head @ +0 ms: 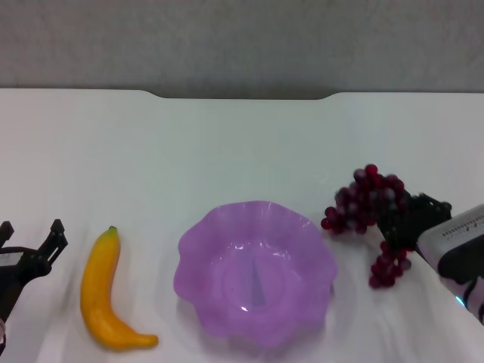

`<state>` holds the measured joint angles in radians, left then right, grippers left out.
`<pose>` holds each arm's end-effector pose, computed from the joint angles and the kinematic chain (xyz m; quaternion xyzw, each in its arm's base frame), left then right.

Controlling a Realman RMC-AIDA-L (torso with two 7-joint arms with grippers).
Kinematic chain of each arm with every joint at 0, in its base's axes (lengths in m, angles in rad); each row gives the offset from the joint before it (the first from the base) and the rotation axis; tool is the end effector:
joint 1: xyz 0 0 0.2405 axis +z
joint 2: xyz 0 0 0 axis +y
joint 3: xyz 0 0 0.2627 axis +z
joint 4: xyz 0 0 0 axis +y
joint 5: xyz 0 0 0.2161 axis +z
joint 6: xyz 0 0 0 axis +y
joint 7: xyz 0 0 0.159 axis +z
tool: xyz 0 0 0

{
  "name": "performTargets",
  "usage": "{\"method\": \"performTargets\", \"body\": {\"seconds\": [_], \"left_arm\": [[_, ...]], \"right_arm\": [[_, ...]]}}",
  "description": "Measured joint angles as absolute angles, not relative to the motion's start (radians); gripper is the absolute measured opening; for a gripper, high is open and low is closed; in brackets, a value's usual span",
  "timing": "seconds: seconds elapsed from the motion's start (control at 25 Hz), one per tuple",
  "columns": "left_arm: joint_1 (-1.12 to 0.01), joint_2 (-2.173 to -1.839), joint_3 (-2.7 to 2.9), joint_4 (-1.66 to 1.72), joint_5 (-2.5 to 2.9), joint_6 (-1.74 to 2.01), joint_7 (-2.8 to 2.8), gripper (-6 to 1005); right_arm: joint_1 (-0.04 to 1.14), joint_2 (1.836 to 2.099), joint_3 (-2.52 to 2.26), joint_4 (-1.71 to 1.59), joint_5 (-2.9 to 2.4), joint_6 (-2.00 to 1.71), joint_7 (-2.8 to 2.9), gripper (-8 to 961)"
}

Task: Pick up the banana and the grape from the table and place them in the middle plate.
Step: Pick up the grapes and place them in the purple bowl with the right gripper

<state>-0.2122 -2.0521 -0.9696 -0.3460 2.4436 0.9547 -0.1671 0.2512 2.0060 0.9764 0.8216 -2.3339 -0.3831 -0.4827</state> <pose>-0.3856 0.2983 -0.0379 -0.6800 -0.3453 -0.2429 0.5995 0.3025 0.3541 -0.0791 -0.8135 0.2170 0.0980 0.5305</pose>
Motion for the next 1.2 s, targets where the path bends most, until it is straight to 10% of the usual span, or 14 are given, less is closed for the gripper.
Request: {"method": "performTargets", "body": {"seconds": [1.2], "left_arm": [[-0.222, -2.052, -0.97, -0.344, 2.442, 0.954, -0.168, 891]], "right_arm": [[0.301, 2.008, 0.792, 1.036, -2.478, -0.365, -0.382, 379]]}}
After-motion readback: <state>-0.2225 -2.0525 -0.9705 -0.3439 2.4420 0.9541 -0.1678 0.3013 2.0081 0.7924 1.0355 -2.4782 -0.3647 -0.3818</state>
